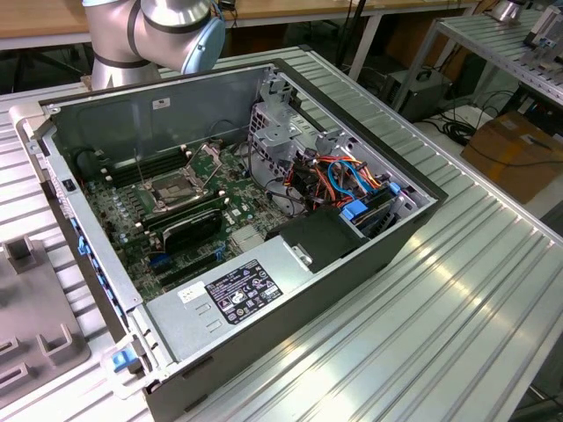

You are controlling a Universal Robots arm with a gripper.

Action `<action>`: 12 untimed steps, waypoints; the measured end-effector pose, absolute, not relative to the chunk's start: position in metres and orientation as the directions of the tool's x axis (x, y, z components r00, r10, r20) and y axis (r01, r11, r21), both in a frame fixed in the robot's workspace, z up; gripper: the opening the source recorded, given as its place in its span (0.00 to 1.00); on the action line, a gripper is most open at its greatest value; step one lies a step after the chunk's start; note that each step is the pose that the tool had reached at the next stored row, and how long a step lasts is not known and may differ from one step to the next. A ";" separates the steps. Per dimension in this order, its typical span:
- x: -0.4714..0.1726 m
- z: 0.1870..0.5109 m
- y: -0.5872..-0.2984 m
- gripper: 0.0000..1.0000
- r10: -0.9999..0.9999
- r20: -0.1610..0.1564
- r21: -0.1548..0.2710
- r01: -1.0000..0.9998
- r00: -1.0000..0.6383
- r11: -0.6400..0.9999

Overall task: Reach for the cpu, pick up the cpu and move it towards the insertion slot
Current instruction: 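Pick up the cpu and move it towards the insertion slot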

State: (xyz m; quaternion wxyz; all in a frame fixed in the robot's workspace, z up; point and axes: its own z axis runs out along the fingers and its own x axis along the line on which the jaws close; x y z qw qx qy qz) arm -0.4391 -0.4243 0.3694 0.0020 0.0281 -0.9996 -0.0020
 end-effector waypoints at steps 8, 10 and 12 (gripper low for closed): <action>-0.439 0.386 -0.424 0.55 -0.056 0.003 0.004 -0.056 -0.998 0.998; -0.439 0.386 -0.424 0.55 -0.056 0.004 0.004 -0.056 -0.998 0.998; -0.434 0.386 -0.424 0.55 -0.056 0.003 0.004 -0.056 -0.998 0.998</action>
